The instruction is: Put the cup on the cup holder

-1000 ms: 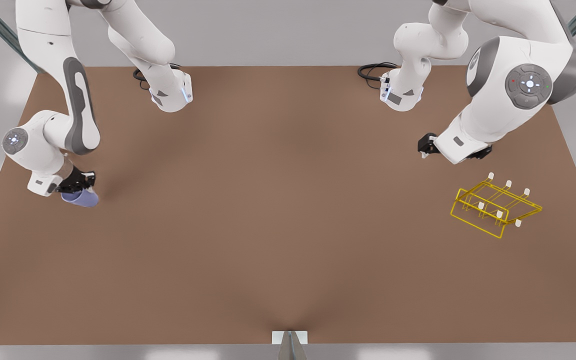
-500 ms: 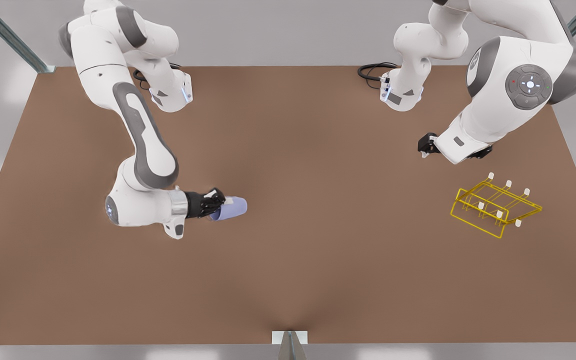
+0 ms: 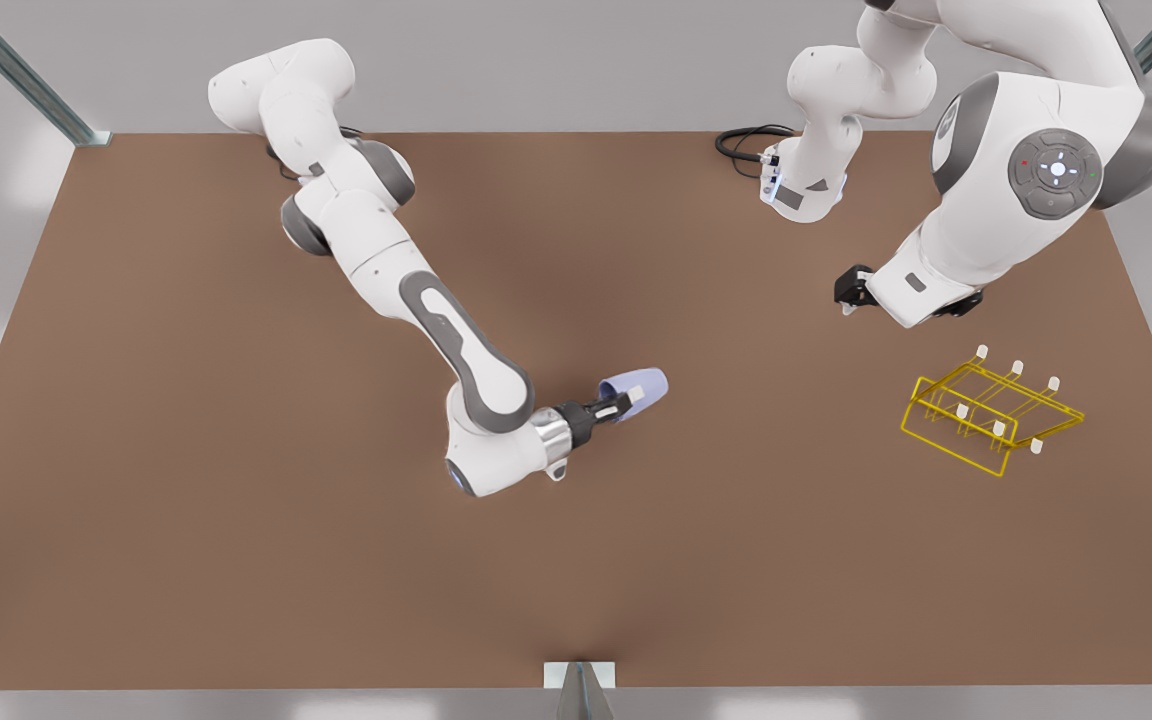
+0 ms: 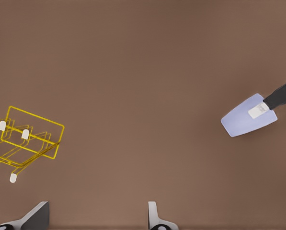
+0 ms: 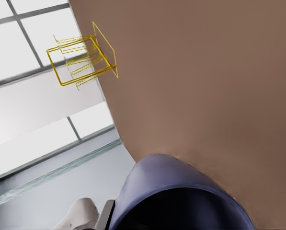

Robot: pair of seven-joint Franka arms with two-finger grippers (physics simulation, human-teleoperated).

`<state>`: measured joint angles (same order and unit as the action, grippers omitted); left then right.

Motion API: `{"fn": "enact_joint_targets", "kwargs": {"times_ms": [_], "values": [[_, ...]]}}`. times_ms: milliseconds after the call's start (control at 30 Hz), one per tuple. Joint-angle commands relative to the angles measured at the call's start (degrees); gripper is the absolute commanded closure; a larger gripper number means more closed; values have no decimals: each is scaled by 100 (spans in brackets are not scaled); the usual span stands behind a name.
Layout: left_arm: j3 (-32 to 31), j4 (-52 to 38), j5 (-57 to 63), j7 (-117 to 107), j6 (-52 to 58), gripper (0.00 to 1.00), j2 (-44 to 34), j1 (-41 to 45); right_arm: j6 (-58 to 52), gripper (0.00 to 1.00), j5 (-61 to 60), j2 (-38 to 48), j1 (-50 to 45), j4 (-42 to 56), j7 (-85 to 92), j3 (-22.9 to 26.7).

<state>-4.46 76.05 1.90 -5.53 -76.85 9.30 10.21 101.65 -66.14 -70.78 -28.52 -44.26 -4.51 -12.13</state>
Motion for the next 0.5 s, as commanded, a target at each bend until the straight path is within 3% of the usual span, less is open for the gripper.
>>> {"fn": "enact_joint_targets", "kwargs": {"times_ms": [0, 467], "values": [[-2, -3, 3, -18, 4, 0, -8, -2, 4, 79, -400, -85, -101, 5, -2098, -9], [-107, 6, 3, -18, 30, 0, 10, -2, 382, 79, -400, -507, -400, -4, -1184, 9]]}}
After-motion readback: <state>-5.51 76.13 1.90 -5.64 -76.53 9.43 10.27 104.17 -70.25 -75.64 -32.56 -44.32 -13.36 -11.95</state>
